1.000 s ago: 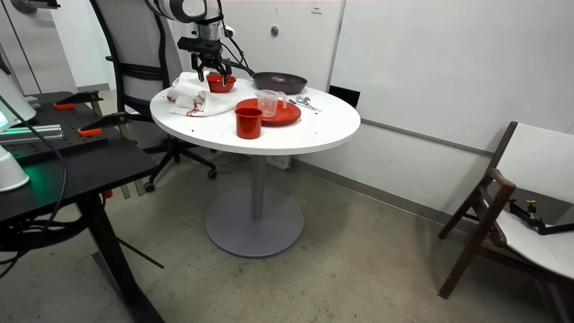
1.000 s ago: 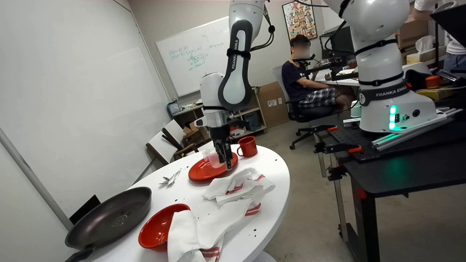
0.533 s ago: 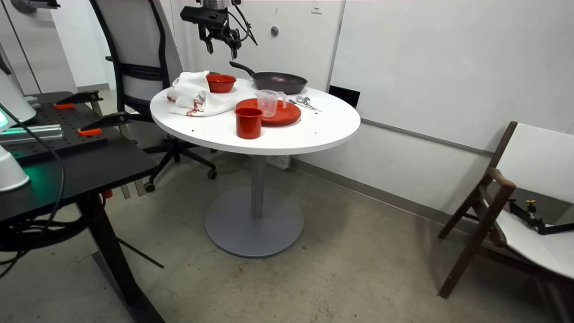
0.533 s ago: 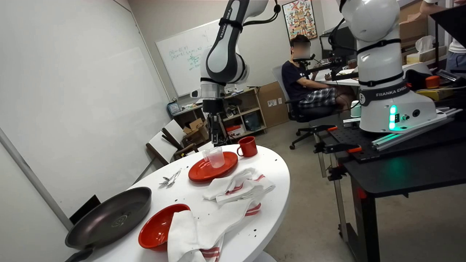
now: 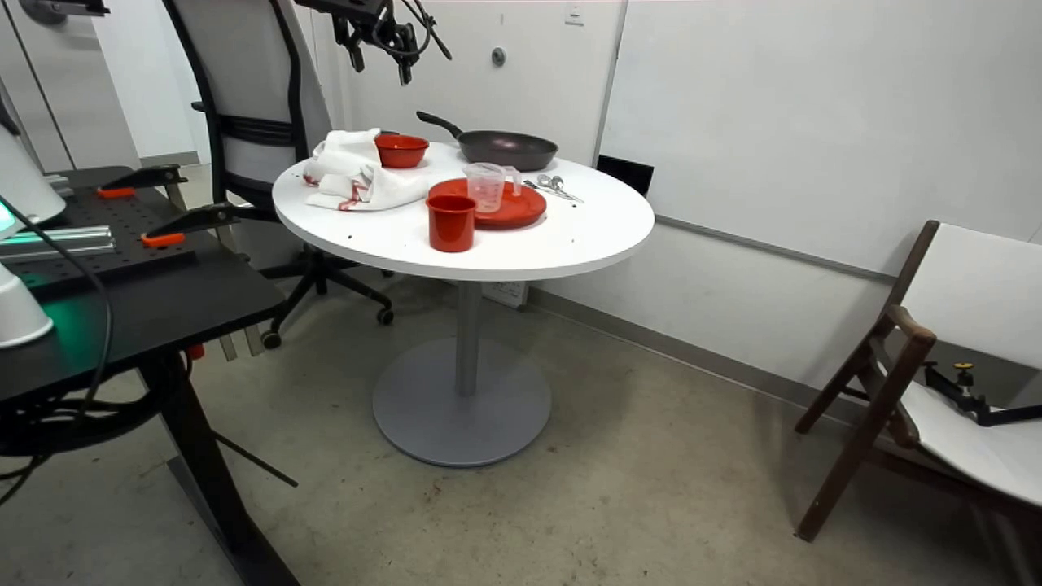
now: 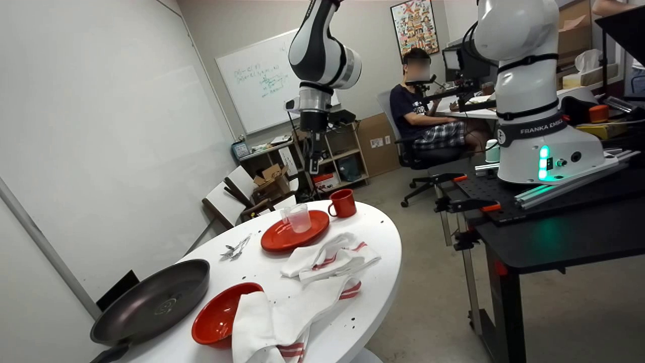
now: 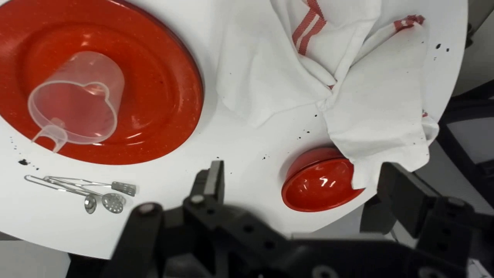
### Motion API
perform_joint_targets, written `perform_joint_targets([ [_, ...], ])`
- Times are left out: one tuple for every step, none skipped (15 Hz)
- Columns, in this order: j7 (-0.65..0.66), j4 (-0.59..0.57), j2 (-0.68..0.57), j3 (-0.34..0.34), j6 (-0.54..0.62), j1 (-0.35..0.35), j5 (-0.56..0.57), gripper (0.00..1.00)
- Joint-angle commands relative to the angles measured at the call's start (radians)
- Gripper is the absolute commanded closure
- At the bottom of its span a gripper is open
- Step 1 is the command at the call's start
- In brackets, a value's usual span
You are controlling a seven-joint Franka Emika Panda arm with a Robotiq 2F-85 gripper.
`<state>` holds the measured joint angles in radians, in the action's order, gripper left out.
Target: Use the towel on the right to wipe the table top
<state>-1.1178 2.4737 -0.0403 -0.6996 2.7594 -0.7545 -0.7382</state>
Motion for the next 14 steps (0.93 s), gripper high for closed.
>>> perform_joint_targets([
  [-0.217,0.127,0.234,-0.002,-0.132,-0.008,-0.244,0.0],
  [-0.113,0.048,0.08,0.197,-0.054,0.193,-0.123,0.0],
  [-0.146,0.076,0.118,0.198,-0.07,0.193,-0.154,0.0],
  [-0.153,0.097,0.147,0.198,-0.076,0.194,-0.162,0.0],
  [-0.15,0.111,0.167,0.198,-0.078,0.195,-0.16,0.0],
  [-0.147,0.118,0.178,0.198,-0.08,0.195,-0.158,0.0],
  [-0.146,0.122,0.182,0.198,-0.08,0.195,-0.157,0.0],
  [-0.146,0.123,0.183,0.198,-0.08,0.195,-0.157,0.0],
  [-0.146,0.123,0.183,0.198,-0.08,0.195,-0.157,0.0],
  [-0.146,0.123,0.183,0.198,-0.08,0.195,-0.158,0.0],
  [-0.146,0.123,0.183,0.198,-0.08,0.195,-0.158,0.0],
  [-0.146,0.123,0.183,0.198,-0.08,0.195,-0.158,0.0],
  [-0.146,0.123,0.183,0.198,-0.08,0.195,-0.158,0.0],
  [-0.146,0.123,0.183,0.198,-0.08,0.195,-0.158,0.0],
])
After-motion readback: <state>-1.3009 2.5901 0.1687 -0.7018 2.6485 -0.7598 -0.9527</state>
